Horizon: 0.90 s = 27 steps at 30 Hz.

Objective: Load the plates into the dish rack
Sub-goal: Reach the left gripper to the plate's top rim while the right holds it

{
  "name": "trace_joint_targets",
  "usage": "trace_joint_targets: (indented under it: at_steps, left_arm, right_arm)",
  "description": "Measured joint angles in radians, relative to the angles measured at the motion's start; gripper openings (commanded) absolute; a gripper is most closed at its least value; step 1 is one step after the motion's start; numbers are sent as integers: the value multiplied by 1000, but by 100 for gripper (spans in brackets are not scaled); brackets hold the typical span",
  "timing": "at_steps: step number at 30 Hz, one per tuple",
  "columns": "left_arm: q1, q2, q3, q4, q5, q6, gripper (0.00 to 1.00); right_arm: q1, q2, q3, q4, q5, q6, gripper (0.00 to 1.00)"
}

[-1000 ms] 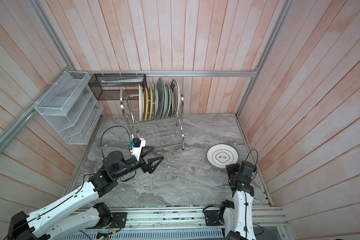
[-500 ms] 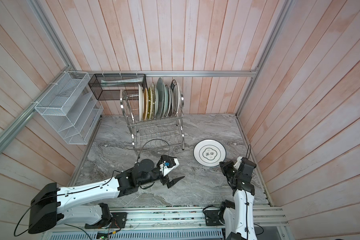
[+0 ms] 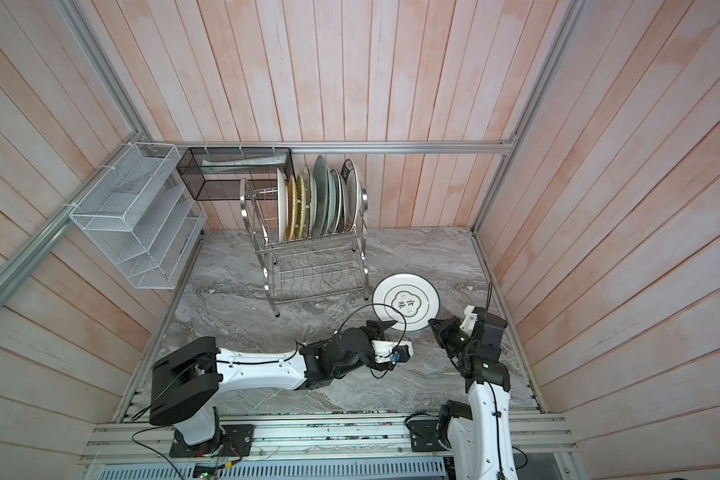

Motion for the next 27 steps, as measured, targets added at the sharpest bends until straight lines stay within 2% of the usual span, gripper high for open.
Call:
trace_joint_targets:
  at_steps: [11,15,18,19,24,25,26,27]
  left_arm:
    - [-18,167,122,32,-123,149,49]
    - [-19,219,160,36,-165,176,29]
    - [-19,254,199,56,-209,200,10]
    - [-20,261,204,59,-213,218,0]
    - [-33,274,206,86,-257,257,0]
    - [-37,273,203,96,-264,264,0]
    - [-40,271,196,111,-270,270,0]
    - [-42,267,184,129,-273,270,0]
  right_arm:
    - [13,-9,17,-8,2,34,0]
    - [19,-23,17,-13,3,38,0]
    - [19,-31,17,-31,7,41,0]
    - [19,-34,17,-31,7,40,0]
    - [26,-53,30,-34,14,17,0]
    - [26,-56,33,-35,14,14,4]
    - [26,-60,37,-39,13,14,18]
    - [27,-64,39,-43,9,19,24]
